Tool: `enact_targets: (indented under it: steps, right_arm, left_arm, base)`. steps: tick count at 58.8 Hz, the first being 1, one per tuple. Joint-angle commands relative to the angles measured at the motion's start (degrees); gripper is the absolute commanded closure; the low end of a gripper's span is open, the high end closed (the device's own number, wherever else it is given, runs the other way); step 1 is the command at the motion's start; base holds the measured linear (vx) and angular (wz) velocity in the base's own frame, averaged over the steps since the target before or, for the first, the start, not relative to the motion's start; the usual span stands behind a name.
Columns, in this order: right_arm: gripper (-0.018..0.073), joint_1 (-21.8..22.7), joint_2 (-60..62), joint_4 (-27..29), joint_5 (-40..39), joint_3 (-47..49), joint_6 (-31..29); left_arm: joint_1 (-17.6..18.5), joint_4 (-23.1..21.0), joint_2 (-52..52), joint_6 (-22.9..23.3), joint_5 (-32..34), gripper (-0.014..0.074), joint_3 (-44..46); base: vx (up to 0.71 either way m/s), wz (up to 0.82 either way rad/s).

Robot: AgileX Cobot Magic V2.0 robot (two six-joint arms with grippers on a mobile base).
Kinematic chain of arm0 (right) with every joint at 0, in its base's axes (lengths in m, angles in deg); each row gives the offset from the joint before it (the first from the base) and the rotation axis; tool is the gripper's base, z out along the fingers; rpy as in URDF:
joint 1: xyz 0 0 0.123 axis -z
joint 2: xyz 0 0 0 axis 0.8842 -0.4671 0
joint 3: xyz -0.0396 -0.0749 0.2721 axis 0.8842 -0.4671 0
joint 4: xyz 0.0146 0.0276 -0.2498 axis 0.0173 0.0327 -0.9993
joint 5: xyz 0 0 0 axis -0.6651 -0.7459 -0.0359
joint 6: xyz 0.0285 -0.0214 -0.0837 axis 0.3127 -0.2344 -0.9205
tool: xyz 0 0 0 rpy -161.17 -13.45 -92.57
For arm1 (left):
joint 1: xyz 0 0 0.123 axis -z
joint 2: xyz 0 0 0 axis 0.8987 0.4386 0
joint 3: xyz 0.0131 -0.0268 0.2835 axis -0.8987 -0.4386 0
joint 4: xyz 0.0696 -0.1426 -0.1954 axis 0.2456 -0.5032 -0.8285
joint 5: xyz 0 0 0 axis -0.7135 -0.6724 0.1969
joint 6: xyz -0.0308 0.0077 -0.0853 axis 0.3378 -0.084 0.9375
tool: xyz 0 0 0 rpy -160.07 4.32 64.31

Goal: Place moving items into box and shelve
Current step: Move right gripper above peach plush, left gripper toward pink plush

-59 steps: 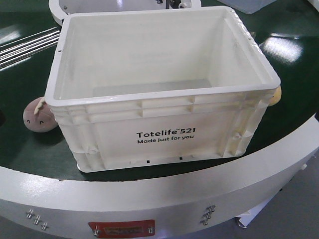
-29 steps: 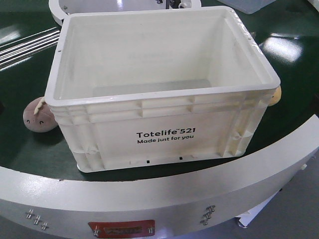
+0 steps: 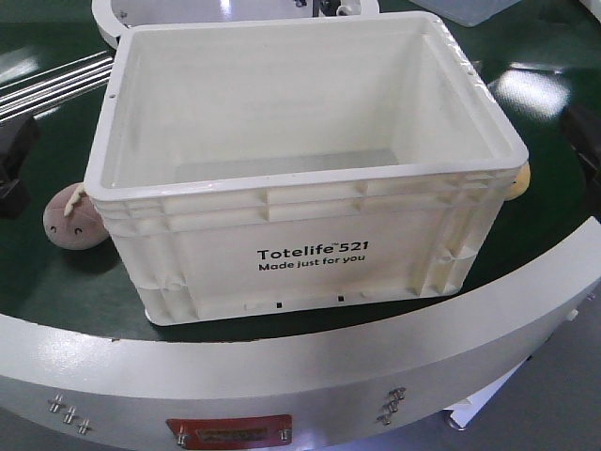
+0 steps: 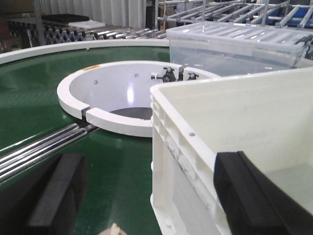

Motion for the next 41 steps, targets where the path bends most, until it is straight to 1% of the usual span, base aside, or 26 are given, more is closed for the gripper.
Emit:
enact_targets:
  steps: [1, 7, 14, 18, 23, 28, 32, 37, 41]
  right_arm:
    - [-0.0120, 0.2, -0.3, 0.4, -4.1, 2.0, 1.5]
    - [-0.0110, 0.3, -1.0, 1.0, -2.7, 2.1, 5.2]
    - [-0.0108, 0.3, -4.2, 1.0, -1.5, 3.8, 6.7]
    - [-0.0106, 0.3, -7.1, 1.0, 1.5, 6.6, 8.3]
    - [-0.0103, 0.3, -11.2, 0.5, 5.4, 11.4, 9.8]
    - [-0.0101, 0.3, -15.5, -0.8, 7.7, 15.6, 10.0]
    - [-0.0098, 0.3, -18.7, -1.5, 9.2, 19.0, 11.3]
    - [-0.0094, 0.3, -22.6, -3.4, 10.6, 22.0, 13.7]
    - [-0.0091, 0.3, -25.4, -5.6, 11.7, 23.9, 15.9]
  left_arm:
    - [0.2, -0.7, 0.7, 0.7, 7.2, -0.0036, 2.1]
    - [0.2, -1.3, 0.7, 1.1, 7.0, -0.0022, 2.3]
    - [0.1, -5.1, 0.7, 0.6, 5.1, -0.0015, 2.3]
    - [-0.9, -7.2, 1.0, 0.4, 4.2, -0.0015, 2.7]
    - [-3.3, -7.2, 2.3, 0.4, 2.6, -0.0015, 4.0]
    - [-5.9, -7.2, 4.8, 0.4, 1.1, -0.0012, 6.1]
    - [-7.4, -7.2, 7.4, 0.4, 0.2, -0.0007, 7.9]
    - [-8.3, -7.2, 11.0, 0.4, -1.2, 0.0007, 10.2]
    - [-8.3, -6.7, 13.9, 0.4, -2.2, 0.0009, 11.8]
  base:
    - [0.00, 0.00]
    - [0.00, 0.00]
    - [0.00, 0.00]
    - [0.00, 0.00]
    - [0.00, 0.00]
    - [0.00, 0.00]
    - [0.00, 0.00]
    - [0.00, 0.00]
    - [0.00, 0.00]
